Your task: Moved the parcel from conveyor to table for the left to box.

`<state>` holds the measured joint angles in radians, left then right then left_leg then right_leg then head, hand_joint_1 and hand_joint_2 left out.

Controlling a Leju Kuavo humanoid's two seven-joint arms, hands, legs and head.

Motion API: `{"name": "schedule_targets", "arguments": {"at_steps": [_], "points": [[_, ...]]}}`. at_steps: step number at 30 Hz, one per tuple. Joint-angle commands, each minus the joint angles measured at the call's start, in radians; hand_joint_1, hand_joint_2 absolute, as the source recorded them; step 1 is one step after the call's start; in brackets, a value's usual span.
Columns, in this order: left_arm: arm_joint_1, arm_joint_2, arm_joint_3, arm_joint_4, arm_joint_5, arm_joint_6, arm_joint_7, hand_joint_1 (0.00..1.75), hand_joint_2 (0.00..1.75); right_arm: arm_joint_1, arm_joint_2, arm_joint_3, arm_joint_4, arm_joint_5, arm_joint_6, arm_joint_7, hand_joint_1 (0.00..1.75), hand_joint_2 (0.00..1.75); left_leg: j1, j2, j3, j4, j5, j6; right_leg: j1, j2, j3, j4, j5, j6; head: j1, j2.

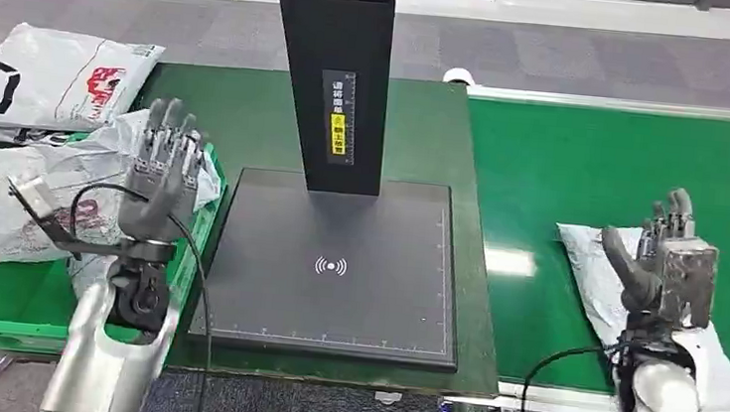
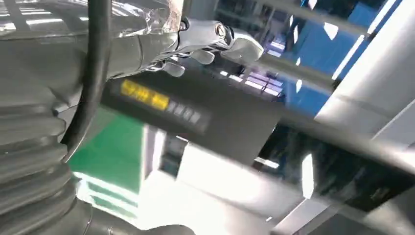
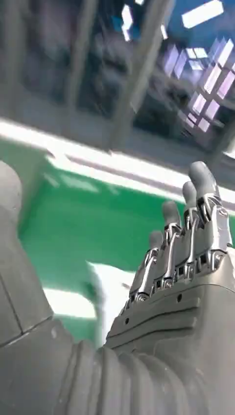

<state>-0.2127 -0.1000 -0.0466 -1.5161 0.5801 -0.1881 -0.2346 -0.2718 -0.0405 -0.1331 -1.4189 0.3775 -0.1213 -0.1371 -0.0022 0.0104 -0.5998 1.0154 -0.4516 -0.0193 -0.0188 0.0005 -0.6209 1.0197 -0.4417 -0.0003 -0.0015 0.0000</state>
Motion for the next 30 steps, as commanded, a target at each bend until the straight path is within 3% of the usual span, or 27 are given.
{"name": "schedule_targets", "arguments": {"at_steps": [1,4,8,13,16,22,26,30], "points": [[0.09,-0.04,-0.134,-0.055,-0.118,-0.051,-0.018,0.0,1.75,-0.34,-0.333,0.131,0.8,0.437,0.14,0.191,0.0,1.75,0.001,0.003,0.003,0.001,-0.002,0.003,0.001,0.003,0.005,-0.004,0.002,0.002,0.0,0.0],[0.088,-0.03,-0.139,-0.012,-0.139,-0.082,-0.035,0.0,1.75,-0.229,-0.405,0.248,0.772,0.544,0.252,0.121,0.0,1.75,0.001,-0.007,0.003,0.001,0.0,0.004,0.001,-0.006,0.008,-0.005,0.001,0.004,0.0,0.0],[0.104,-0.033,-0.12,-0.021,-0.15,-0.087,-0.04,0.0,1.75,-0.132,-0.444,0.338,0.611,0.593,0.353,0.145,0.0,1.75,0.001,-0.021,0.003,0.0,0.0,0.004,0.001,-0.019,0.013,-0.007,-0.003,0.007,0.0,0.0],[0.131,-0.027,-0.105,-0.052,-0.161,-0.068,-0.034,0.0,1.75,-0.082,-0.492,0.449,0.515,0.611,0.444,0.142,0.0,1.75,0.001,-0.016,0.002,0.002,-0.002,0.005,0.0,-0.014,0.01,-0.004,-0.004,0.007,0.0,0.0],[0.134,-0.02,-0.103,-0.067,-0.17,-0.042,-0.037,0.0,1.75,-0.078,-0.48,0.55,0.506,0.635,0.464,0.101,0.0,1.75,0.001,-0.014,0.003,0.001,-0.003,0.005,0.001,-0.012,0.01,-0.004,-0.004,0.007,0.0,0.0],[0.129,-0.016,-0.108,-0.064,-0.168,-0.037,-0.036,0.0,1.75,-0.07,-0.473,0.6,0.495,0.628,0.489,0.074,0.0,1.75,0.0,-0.014,0.001,0.002,-0.003,0.006,0.0,-0.012,0.008,-0.003,-0.005,0.007,0.0,0.0],[0.117,-0.026,-0.117,-0.051,-0.163,-0.032,-0.031,0.0,1.75,0.015,-0.427,0.757,0.475,0.684,0.522,0.056,0.0,1.75,0.002,-0.014,0.003,0.001,-0.003,0.006,0.002,-0.013,0.01,-0.005,-0.005,0.007,0.0,0.0],[0.086,-0.051,-0.132,-0.021,-0.168,-0.016,-0.023,0.0,1.75,0.112,-0.365,0.884,0.573,0.706,0.471,0.071,0.0,1.75,0.004,-0.016,0.008,0.0,-0.004,0.004,0.005,-0.014,0.016,-0.008,-0.005,0.006,0.0,0.0]]}}
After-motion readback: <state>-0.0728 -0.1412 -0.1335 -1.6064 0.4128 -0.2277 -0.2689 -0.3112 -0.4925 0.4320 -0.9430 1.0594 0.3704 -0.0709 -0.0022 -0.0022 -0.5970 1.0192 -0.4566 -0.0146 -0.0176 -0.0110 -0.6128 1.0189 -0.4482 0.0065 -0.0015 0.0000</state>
